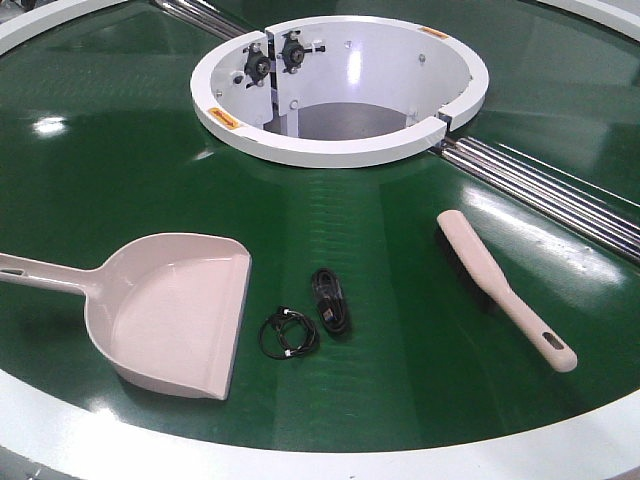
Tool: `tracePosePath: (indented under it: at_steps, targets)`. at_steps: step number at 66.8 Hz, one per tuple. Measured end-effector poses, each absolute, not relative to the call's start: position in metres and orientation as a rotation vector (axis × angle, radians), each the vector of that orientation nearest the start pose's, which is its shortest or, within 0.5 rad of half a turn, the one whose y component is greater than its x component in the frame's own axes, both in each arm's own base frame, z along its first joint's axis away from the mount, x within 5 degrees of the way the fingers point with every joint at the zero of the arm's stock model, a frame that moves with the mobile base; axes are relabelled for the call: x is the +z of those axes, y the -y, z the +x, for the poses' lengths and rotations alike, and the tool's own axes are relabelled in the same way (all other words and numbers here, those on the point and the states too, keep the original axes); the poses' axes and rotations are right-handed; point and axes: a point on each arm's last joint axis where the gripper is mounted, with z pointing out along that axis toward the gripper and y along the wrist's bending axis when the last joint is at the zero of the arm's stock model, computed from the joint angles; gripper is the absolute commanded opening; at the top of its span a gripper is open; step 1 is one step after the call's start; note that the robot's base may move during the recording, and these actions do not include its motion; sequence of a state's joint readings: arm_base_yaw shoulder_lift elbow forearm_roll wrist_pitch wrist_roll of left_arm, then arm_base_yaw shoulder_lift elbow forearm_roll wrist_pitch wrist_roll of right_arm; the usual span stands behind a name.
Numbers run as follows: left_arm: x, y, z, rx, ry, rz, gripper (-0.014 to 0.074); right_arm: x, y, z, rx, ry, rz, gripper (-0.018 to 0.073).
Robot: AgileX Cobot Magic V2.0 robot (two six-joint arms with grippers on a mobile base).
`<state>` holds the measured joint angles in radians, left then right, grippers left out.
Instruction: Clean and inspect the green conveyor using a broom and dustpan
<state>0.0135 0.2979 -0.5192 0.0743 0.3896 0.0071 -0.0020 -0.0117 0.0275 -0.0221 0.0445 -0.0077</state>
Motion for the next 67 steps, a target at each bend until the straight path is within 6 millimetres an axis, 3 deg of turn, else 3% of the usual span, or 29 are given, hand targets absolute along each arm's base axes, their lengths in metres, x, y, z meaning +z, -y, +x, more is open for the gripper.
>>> tracePosePath:
  at_steps: [10, 22, 32, 41, 47, 53, 67]
  targets:
    - [0.324, -0.004, 0.081, 0.097, -1.819, 0.032, -0.0006, 0.200, 0.000, 0.057, -0.026, -1.544, -0.021, -0.0008]
    - [0.320, -0.005, 0.083, 0.098, -1.873, 0.031, 0.0017, 0.200, 0.000, 0.057, -0.026, -1.544, -0.021, -0.0008]
    - [0.318, -0.005, 0.084, 0.098, -1.890, 0.031, 0.0151, 0.200, 0.000, 0.057, -0.026, -1.544, -0.021, -0.0008]
    - [0.317, -0.005, 0.086, 0.098, -1.909, 0.031, 0.0386, 0.200, 0.000, 0.057, -0.026, -1.544, -0.021, -0.0008]
    - [0.317, -0.005, 0.086, 0.098, -1.910, 0.031, 0.0486, 0.200, 0.000, 0.057, -0.026, -1.544, -0.021, -0.0008]
    - [0.317, -0.005, 0.086, 0.098, -1.910, 0.031, 0.0529, 0.200, 0.000, 0.057, -0.026, -1.544, -0.021, -0.0008]
    - [0.318, -0.005, 0.089, 0.102, -1.922, 0.032, 0.0524, 0.200, 0.000, 0.057, -0.026, -1.544, -0.021, -0.0008]
